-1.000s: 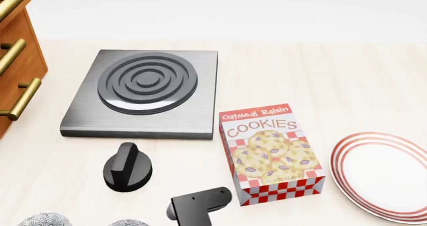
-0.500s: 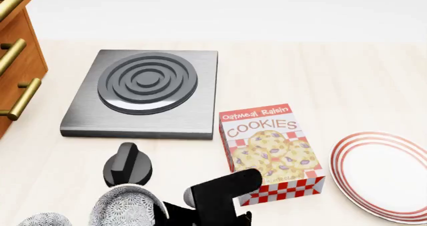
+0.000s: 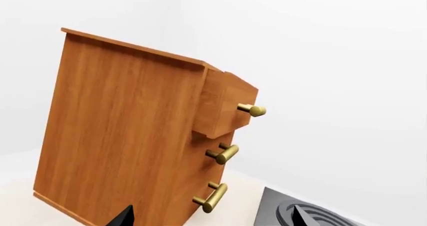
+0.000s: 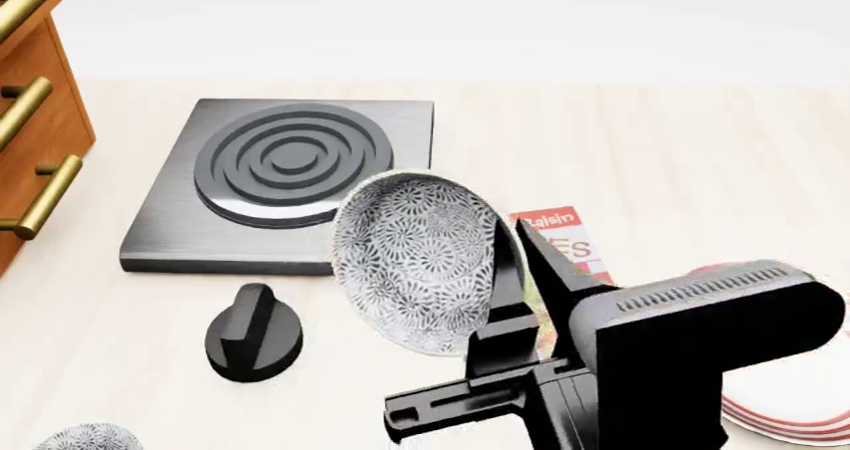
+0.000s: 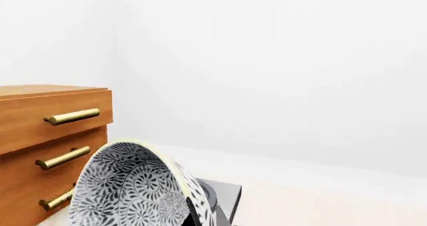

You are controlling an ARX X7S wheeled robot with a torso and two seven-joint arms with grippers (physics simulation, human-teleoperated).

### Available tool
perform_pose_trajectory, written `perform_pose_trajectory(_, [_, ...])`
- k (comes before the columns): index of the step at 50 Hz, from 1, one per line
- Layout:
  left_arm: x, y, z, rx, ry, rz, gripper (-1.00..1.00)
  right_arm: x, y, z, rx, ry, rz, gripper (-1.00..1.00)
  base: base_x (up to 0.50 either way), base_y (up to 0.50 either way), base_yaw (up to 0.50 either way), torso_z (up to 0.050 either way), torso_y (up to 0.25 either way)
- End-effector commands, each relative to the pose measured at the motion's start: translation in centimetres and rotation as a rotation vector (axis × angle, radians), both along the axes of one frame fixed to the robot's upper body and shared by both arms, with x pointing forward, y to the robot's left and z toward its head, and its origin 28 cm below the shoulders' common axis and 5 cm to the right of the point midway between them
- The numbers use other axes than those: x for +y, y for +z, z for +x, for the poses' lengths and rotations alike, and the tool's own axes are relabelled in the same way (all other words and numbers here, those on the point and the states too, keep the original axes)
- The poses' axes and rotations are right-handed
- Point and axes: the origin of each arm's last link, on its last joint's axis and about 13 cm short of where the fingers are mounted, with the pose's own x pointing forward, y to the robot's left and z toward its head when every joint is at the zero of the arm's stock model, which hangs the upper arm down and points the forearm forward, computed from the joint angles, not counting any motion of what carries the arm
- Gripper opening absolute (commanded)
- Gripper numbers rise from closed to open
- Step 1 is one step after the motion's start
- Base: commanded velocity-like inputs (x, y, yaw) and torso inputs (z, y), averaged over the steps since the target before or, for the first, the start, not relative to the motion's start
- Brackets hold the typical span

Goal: Pick the akita bowl from table center and place it on the plate.

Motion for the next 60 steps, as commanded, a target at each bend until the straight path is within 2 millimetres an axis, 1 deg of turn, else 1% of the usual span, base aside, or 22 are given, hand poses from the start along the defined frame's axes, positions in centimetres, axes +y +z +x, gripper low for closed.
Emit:
perform_pose_trajectory(1, [0.0, 0.0, 0.0, -0.004, 0.000, 0.001, 1.00, -2.6, 3.1, -0.6, -0.262, -0.308, -0.066, -1.00, 0.00, 0.00, 0.00, 0.000, 0.000])
perform_pose_trajectory(6, [0.0, 0.1, 0.1, -0.005, -0.001, 0.001, 1.00, -3.9, 3.6, 0.2, -0.288, -0.455, -0.133, -1.00, 0.00, 0.00, 0.00, 0.000, 0.000])
perform_pose_trajectory(12, [-0.1, 0.1, 0.2, -0.004, -0.004, 0.003, 1.00, -4.6, 3.2, 1.4, -0.172, -0.564, -0.183, -1.00, 0.00, 0.00, 0.00, 0.000, 0.000])
perform_pose_trajectory(14, [0.0, 0.0, 0.2, -0.004, -0.002, 0.002, 1.00, -4.7, 3.3, 1.7, -0.132, -0.562, -0.138, -1.00, 0.00, 0.00, 0.00, 0.000, 0.000])
perform_pose_trajectory(22, [0.0, 0.0, 0.2, -0.002, 0.001, 0.001, 1.00, -6.0, 4.4, 2.8, -0.068, -0.589, -0.065, -1.00, 0.00, 0.00, 0.00, 0.000, 0.000])
perform_pose_trajectory(25, [0.0, 0.0, 0.1, -0.001, 0.000, 0.001, 1.00, -6.6, 4.2, 3.4, -0.027, -0.605, -0.052, -1.00, 0.00, 0.00, 0.00, 0.000, 0.000])
perform_pose_trajectory(31, [-0.1, -0.1, 0.0, 0.001, 0.001, 0.000, 1.00, -7.2, 3.2, 4.3, 0.076, -0.597, -0.007, -1.00, 0.00, 0.00, 0.00, 0.000, 0.000])
perform_pose_trajectory(34, [-0.1, -0.1, 0.0, 0.002, 0.000, 0.002, 1.00, -7.6, 2.6, 4.7, 0.134, -0.590, 0.043, -1.00, 0.00, 0.00, 0.00, 0.000, 0.000])
perform_pose_trajectory(41, [0.0, -0.2, -0.1, 0.002, 0.003, 0.001, 1.00, -8.4, 0.6, 5.5, 0.287, -0.555, 0.184, -1.00, 0.00, 0.00, 0.00, 0.000, 0.000])
perform_pose_trajectory(58, [0.0, -0.2, -0.1, 0.002, 0.003, 0.001, 1.00, -8.4, 0.6, 5.5, 0.287, -0.555, 0.184, -1.00, 0.00, 0.00, 0.00, 0.000, 0.001])
perform_pose_trajectory(59, [0.0, -0.2, 0.0, 0.003, 0.002, 0.000, 1.00, -8.9, 1.1, 5.6, 0.407, -0.469, 0.322, -1.00, 0.00, 0.00, 0.00, 0.000, 0.000])
perform_pose_trajectory(60, [0.0, -0.2, 0.0, 0.003, 0.001, -0.001, 1.00, -8.8, 1.4, 5.4, 0.474, -0.402, 0.357, -1.00, 0.00, 0.00, 0.00, 0.000, 0.000])
